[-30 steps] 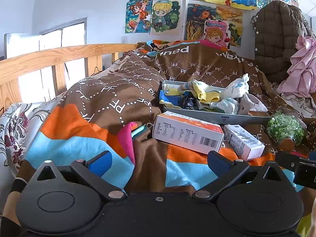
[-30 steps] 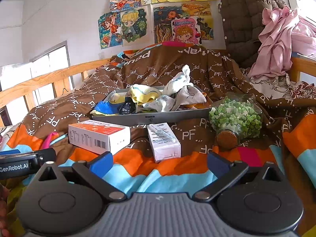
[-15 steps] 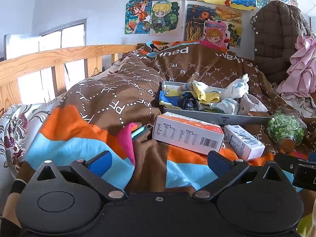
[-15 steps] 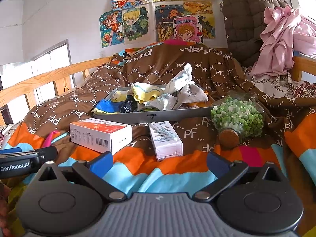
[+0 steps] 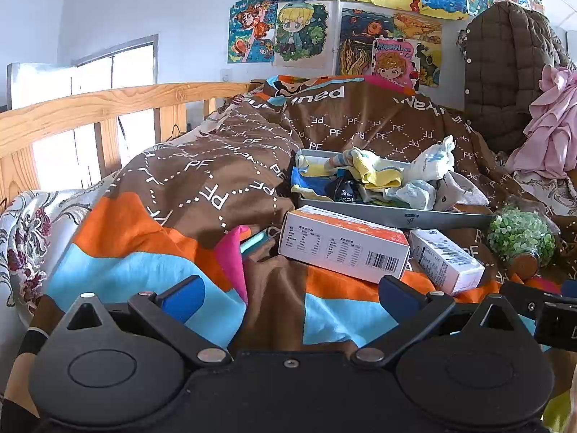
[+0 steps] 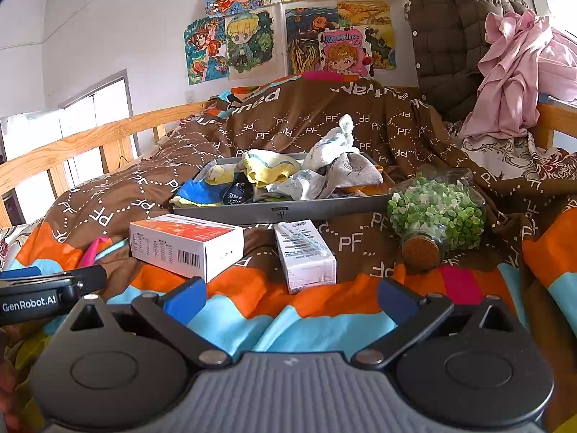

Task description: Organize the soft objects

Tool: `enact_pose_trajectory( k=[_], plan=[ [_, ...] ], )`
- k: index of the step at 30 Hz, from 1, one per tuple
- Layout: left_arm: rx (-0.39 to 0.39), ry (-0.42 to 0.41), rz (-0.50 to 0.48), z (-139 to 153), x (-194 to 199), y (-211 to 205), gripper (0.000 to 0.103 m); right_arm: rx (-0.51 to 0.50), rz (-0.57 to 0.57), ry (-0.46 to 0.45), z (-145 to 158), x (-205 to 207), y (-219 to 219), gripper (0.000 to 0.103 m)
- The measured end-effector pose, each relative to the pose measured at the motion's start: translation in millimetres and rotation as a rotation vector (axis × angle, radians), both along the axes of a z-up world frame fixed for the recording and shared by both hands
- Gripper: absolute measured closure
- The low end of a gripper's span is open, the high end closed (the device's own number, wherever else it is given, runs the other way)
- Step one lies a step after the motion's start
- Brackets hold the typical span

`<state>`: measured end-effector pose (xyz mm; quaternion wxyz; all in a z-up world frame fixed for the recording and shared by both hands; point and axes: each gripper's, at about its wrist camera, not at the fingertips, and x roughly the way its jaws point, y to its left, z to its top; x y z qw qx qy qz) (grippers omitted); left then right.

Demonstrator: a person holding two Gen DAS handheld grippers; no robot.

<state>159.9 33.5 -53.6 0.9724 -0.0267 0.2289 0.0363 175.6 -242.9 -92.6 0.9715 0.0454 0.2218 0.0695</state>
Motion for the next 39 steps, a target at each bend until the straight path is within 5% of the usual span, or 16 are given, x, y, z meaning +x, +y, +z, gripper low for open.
enact_pose_trajectory(
  k=[39],
  plan=[
    [-0.013, 0.019, -0.059, -0.4, -1.6, -0.4, 0.001, 0.002, 0.005, 0.005, 0.0, 1.1, 1.0, 0.000]
  ],
)
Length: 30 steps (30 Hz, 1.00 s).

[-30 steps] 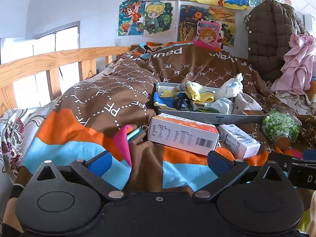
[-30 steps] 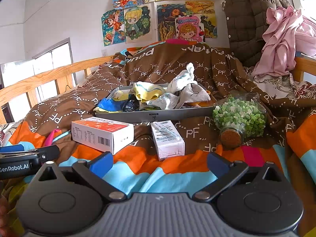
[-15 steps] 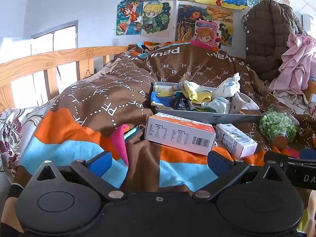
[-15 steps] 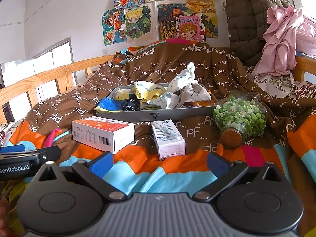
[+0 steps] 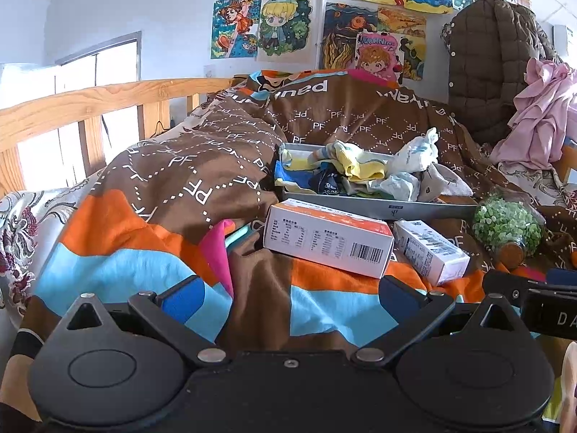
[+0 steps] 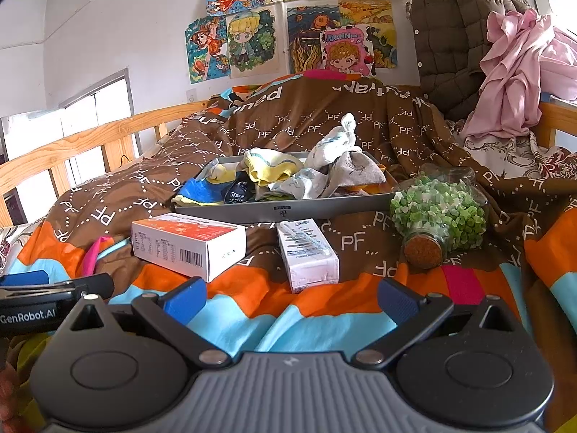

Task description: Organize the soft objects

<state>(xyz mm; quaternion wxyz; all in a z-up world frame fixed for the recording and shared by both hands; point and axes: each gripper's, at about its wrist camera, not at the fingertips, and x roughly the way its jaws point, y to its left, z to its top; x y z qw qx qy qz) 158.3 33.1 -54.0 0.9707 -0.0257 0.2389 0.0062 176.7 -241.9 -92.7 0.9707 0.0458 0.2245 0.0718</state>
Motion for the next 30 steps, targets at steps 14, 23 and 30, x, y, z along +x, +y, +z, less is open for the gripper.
enact_pose_trajectory(
  k=[14, 23, 30],
  plan=[
    [-0.006, 0.019, 0.000, -3.3, 1.3, 0.6, 0.001, -0.002, 0.004, 0.003, -0.6, 0.6, -0.2, 0.000],
    [-0.007, 0.018, 0.000, -2.9, 1.3, 0.3, 0.001, -0.002, 0.005, 0.004, -0.6, 0.5, 0.1, 0.000],
    [-0.006, 0.020, 0.001, -3.2, 1.2, 0.4, 0.001, -0.002, 0.005, 0.005, -0.7, 0.3, 0.4, 0.000]
  ],
)
